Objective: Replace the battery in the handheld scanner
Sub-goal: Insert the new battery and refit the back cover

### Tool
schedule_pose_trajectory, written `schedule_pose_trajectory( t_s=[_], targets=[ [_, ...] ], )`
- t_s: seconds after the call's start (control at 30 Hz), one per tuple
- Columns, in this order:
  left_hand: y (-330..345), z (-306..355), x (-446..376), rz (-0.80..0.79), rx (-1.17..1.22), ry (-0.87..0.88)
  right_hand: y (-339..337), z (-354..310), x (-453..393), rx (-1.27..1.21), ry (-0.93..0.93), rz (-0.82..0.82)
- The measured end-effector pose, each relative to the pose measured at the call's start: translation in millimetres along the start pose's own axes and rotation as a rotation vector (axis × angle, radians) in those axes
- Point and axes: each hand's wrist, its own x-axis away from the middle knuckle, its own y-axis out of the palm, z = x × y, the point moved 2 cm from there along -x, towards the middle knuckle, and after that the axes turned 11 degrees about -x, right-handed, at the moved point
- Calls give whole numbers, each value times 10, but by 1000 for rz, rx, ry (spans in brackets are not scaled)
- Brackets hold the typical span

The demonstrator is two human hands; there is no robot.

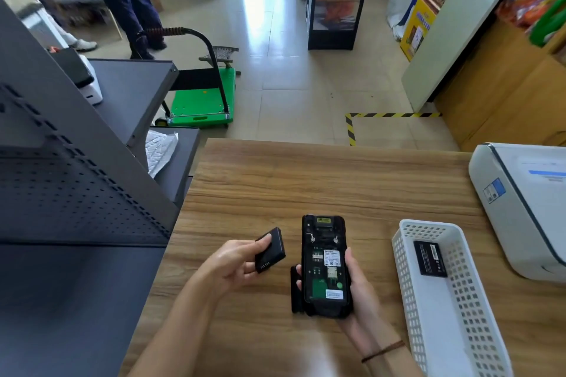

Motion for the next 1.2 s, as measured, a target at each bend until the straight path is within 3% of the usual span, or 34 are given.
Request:
schedule_pose_trajectory(
  t_s=[0.13, 0.23, 0.37, 0.43, 0.5, 0.57, 0.67, 0.93, 1.2],
  targets=[
    [184, 116, 327, -69, 13, 95, 11, 7, 53, -7, -10, 16],
    [356, 205, 562, 81, -10, 313, 13, 5, 110, -13, -2, 18],
    [629, 162, 845, 507, -316, 830, -14, -15, 201, -5, 7, 35],
    [759, 51, 887, 521, -518, 1196, -32, -29, 242, -18, -10, 46],
    [867, -92, 868, 416, -763, 1516, -64, -49, 281, -45, -23, 26],
    [937, -204, 825, 398, -1023, 1693, -95, -70, 339, -46, -19, -5],
    [1018, -315, 799, 463, -1230, 1769, -139, -92, 408, -44, 25, -29],
    [1070, -437, 826, 571, -1390, 1769, -91, -108, 557, -83, 108, -76],
    [1048, -502, 821, 498, -1569, 1744, -122, -91, 609, -109, 169, -48]
  ],
)
